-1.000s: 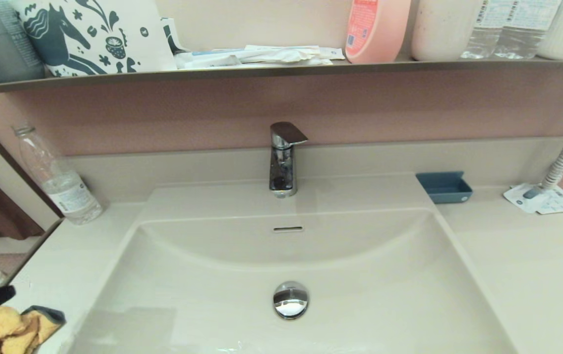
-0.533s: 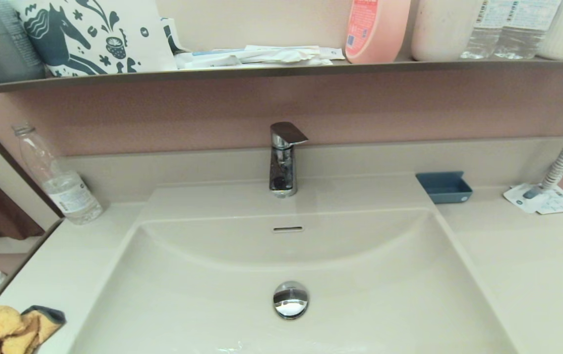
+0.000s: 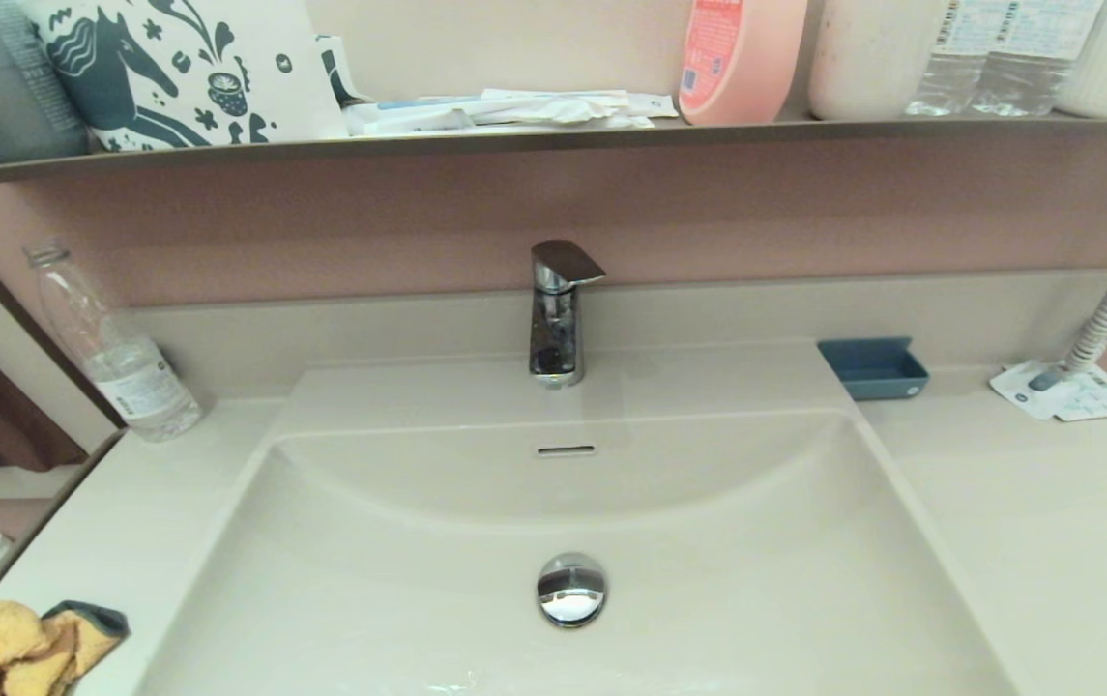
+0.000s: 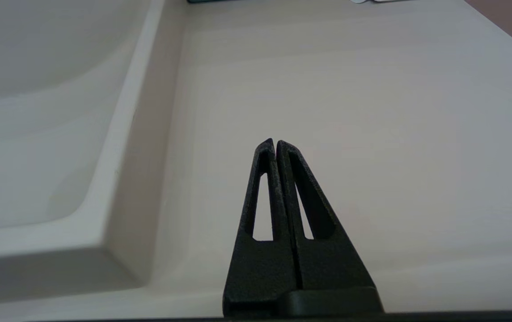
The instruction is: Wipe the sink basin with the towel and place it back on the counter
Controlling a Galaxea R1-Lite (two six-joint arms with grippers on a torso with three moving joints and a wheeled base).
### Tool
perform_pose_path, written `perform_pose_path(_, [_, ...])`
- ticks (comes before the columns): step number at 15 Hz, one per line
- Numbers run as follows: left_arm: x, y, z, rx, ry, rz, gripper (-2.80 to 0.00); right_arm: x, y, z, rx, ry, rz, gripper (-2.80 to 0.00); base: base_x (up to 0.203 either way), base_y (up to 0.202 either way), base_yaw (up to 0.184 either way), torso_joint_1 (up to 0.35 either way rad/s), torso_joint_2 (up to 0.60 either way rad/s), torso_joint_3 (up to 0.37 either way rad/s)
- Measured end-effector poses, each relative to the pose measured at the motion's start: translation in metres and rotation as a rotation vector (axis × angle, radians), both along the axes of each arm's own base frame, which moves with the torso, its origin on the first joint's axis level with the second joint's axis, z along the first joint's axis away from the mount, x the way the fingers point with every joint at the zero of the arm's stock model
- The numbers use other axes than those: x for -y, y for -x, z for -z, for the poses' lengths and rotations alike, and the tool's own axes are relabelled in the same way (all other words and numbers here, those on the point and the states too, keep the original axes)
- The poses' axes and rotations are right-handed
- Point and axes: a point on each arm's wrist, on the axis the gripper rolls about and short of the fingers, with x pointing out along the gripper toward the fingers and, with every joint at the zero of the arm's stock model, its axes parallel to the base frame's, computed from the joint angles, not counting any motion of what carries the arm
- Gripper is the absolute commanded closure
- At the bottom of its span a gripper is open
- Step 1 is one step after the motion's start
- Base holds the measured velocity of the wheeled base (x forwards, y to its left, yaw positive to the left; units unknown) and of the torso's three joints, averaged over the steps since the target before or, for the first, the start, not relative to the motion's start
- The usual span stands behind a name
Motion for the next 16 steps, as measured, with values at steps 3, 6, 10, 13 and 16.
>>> perform_pose_path(3, [0.000, -0.007, 0.019, 0.005, -0.041, 0.016, 0.00, 0.000, 0.000, 0.000, 0.000, 0.000, 0.000, 0.00, 0.000, 0.000, 0.000, 0.000, 0.00, 0.000])
perform_pose_path(6, [0.001, -0.007, 0.036, 0.016, -0.093, 0.041, 0.00, 0.000, 0.000, 0.000, 0.000, 0.000, 0.000, 0.00, 0.000, 0.000, 0.000, 0.000, 0.00, 0.000])
perform_pose_path(10, [0.001, -0.005, 0.052, 0.042, -0.104, 0.067, 0.00, 0.000, 0.000, 0.000, 0.000, 0.000, 0.000, 0.00, 0.000, 0.000, 0.000, 0.000, 0.00, 0.000])
perform_pose_path(13, [0.001, -0.006, 0.061, 0.032, -0.125, 0.070, 0.00, 0.000, 0.000, 0.000, 0.000, 0.000, 0.000, 0.00, 0.000, 0.000, 0.000, 0.000, 0.00, 0.000])
perform_pose_path(16, [0.001, -0.007, 0.063, 0.051, -0.135, 0.068, 0.00, 0.000, 0.000, 0.000, 0.000, 0.000, 0.000, 0.00, 0.000, 0.000, 0.000, 0.000, 0.00, 0.000])
